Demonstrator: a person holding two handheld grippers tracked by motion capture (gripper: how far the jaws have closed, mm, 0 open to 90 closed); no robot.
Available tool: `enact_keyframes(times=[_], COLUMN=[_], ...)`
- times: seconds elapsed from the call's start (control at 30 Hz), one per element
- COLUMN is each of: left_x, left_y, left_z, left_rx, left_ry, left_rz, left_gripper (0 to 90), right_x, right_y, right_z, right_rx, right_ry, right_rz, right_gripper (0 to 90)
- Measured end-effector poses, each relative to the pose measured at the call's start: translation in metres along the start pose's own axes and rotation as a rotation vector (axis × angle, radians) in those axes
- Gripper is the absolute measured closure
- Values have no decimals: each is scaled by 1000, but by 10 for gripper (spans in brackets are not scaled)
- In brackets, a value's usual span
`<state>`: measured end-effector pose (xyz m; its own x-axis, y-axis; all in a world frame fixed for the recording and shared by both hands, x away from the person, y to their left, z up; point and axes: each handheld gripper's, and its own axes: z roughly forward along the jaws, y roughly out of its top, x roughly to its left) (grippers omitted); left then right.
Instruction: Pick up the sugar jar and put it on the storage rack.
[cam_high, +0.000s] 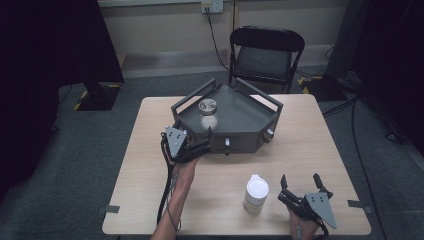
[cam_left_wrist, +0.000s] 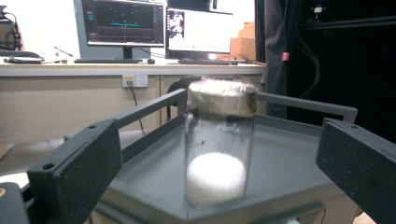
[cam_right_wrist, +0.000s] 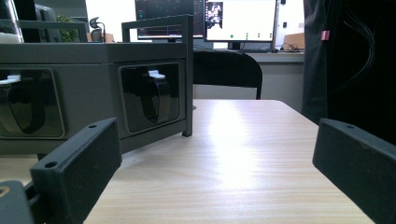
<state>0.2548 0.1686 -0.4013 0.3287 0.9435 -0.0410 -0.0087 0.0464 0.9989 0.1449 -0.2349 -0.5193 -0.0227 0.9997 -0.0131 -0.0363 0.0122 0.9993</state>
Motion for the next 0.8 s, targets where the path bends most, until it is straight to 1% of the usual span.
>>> enact_keyframes(times=[0.1, 0.2, 0.3, 0.43, 0.47, 0.53, 0.6, 0.73, 0.8], left_x=[-1, -1, -2, -4, -4, -2, 0, 2, 2], left_y=[-4, -8, -10, -14, -16, -19, -21, -27, -31], left_z=[-6, -12, -18, -25, -27, -31, -34, -41, -45], left_rx=[4, -6, -11, -16, -25, -27, -16, -17, -17], left_ry=[15, 18, 24, 37, 41, 42, 41, 59, 74], left_rz=[-7, -18, -19, -5, -10, -18, -22, -38, -33], left_gripper=[0, 0, 0, 0, 0, 0, 0, 0, 0], right_x=[0, 0, 0, 0, 0, 1, 1, 1, 1], right_y=[0, 0, 0, 0, 0, 0, 0, 0, 0], right_z=[0, 0, 0, 0, 0, 0, 0, 0, 0], right_rx=[0, 0, 0, 0, 0, 0, 0, 0, 0], right_ry=[0, -1, -2, -2, -2, -3, -3, -4, -4], right_rz=[0, 0, 0, 0, 0, 0, 0, 0, 0], right_gripper=[0, 0, 0, 0, 0, 0, 0, 0, 0])
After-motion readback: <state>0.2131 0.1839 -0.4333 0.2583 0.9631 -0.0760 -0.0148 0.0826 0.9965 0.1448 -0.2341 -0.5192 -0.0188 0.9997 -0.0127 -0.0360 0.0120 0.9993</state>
